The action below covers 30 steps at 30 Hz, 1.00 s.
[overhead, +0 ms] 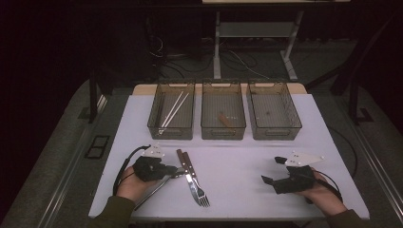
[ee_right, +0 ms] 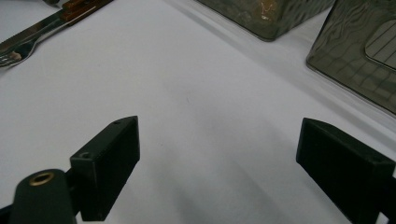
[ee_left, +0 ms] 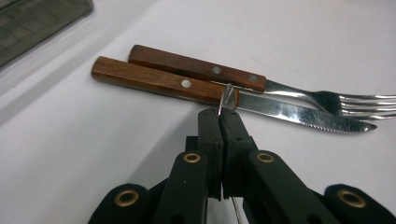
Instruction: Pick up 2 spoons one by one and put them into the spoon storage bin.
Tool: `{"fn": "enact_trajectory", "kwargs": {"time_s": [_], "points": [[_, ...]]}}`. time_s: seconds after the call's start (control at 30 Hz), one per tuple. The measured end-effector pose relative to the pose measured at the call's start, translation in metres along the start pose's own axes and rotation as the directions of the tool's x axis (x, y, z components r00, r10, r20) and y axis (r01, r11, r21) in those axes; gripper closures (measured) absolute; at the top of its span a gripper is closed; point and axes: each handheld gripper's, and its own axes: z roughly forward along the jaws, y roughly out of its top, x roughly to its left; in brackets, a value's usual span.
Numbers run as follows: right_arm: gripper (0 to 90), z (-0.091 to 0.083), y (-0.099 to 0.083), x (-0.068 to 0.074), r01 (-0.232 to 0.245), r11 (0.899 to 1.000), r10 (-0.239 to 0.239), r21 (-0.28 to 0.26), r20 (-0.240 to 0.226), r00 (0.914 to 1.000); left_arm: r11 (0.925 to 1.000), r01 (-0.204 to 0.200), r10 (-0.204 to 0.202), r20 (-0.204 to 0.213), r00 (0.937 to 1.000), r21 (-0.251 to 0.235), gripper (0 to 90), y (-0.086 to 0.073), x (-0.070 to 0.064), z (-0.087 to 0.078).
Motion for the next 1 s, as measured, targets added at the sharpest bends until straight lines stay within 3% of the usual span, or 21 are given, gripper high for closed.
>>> {"fn": "enact_trajectory", "kwargs": {"time_s": [0.3,0.67,0.83,1.0], "points": [[13.2,0.001,0.0,0.002,0.007,1.0,-0.007,0.005,-0.002,1.0,0.999,0.037,-0.038,-0.04,0.9985,-0.025,88.3,0.012,0.004,-0.006],[13.2,0.004,-0.001,0.001,-0.035,0.999,0.035,-0.025,-0.03,0.999,0.996,0.014,-0.018,-0.046,0.9988,-0.089,88.3,0.038,0.008,-0.009],[13.2,0.005,-0.004,0.002,-0.027,1.0,0.027,-0.007,-0.022,0.9994,0.9937,-0.007,0.002,-0.046,0.999,-0.112,88.3,0.053,0.006,-0.009],[13.2,0.002,-0.006,-0.002,-0.049,0.999,0.049,-0.013,-0.012,0.9987,0.9907,-0.013,0.009,-0.03,0.9995,-0.135,88.3,0.066,0.009,-0.006]]}}
